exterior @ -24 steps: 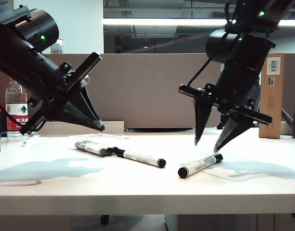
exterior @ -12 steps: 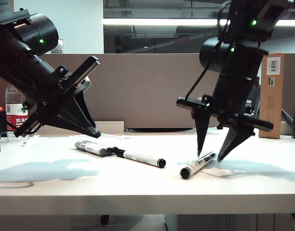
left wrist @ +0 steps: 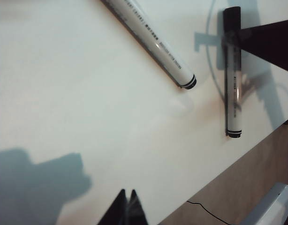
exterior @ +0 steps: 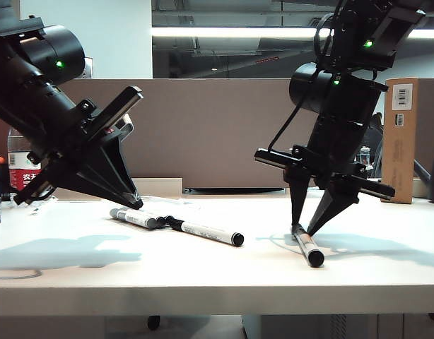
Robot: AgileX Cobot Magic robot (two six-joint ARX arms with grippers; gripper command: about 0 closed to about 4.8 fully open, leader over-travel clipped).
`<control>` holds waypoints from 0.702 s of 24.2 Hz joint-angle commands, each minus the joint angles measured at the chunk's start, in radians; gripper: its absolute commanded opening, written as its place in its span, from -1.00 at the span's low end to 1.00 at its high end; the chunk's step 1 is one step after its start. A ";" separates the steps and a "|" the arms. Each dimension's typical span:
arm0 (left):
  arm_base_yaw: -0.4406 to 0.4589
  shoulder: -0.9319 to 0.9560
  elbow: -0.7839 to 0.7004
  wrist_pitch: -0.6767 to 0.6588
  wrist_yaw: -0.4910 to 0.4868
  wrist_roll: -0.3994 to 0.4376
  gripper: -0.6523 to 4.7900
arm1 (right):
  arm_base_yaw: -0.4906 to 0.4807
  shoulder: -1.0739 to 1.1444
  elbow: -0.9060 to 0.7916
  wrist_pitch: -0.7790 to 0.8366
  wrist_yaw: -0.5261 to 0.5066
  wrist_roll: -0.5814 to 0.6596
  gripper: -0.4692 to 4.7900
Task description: Pick up the markers scattered on the table and put them into the packaging box, making sure the markers fit the shape of the box's grooves.
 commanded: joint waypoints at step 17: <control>0.001 -0.003 0.002 -0.050 0.004 0.029 -0.77 | 0.005 0.030 0.282 0.083 -0.127 -0.188 -0.86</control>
